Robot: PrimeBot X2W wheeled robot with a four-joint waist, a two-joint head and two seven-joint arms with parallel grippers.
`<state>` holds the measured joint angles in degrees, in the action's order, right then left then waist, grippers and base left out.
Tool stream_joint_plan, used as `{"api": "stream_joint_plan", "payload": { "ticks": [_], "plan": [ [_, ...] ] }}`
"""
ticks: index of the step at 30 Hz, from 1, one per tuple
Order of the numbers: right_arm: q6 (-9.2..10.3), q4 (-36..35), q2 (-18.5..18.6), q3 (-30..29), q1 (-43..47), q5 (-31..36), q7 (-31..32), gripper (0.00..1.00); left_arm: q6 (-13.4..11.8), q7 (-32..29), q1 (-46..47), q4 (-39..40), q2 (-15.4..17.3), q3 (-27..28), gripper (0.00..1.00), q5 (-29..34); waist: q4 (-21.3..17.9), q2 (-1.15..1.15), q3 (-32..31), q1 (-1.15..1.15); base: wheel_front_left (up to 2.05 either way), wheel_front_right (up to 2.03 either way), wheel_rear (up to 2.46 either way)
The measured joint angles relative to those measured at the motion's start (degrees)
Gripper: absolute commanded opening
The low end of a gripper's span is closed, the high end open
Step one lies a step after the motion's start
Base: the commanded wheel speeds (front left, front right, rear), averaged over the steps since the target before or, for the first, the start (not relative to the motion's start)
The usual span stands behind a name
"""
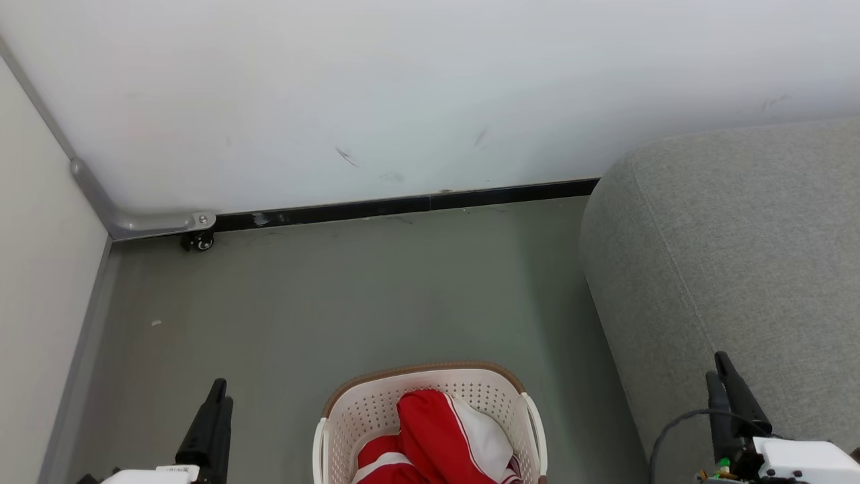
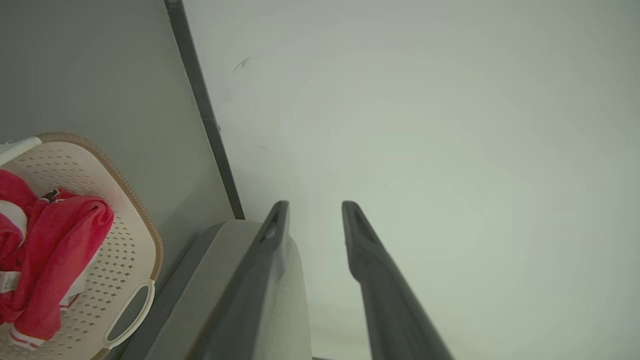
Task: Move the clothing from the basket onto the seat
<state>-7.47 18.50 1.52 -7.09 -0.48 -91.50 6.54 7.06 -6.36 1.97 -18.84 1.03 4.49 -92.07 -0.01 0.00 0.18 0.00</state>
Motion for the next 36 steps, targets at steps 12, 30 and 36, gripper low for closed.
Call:
{"api": "stream_joint_plan", "payload": {
  "ticks": [12, 30, 36],
  "plan": [
    [0.00, 0.43, -0.30, 0.73, 1.62, 1.35, -1.51, 1.00, 0.00, 1.68, -1.68, -1.08, -0.43, -1.69, 1.00, 0.83, 0.00, 0.00, 0.02, 0.00, 0.00, 0.00, 0.00],
    [0.00, -1.25, 0.79, 3.75, 1.60, 11.57, -5.65, 1.00, -0.01, 5.75, -1.53, 0.49, 0.02, -4.70, 1.00, 9.61, 0.34, 0.00, -0.35, 0.45, 0.00, 0.00, 0.00],
    [0.00, -1.38, 1.62, 4.13, 1.55, 16.80, -6.92, 1.00, -0.34, 6.99, -1.33, 1.72, 0.12, -4.70, 1.00, 14.66, 0.49, 0.00, -0.63, 0.77, 0.00, 0.00, 0.00]
  ]
}}
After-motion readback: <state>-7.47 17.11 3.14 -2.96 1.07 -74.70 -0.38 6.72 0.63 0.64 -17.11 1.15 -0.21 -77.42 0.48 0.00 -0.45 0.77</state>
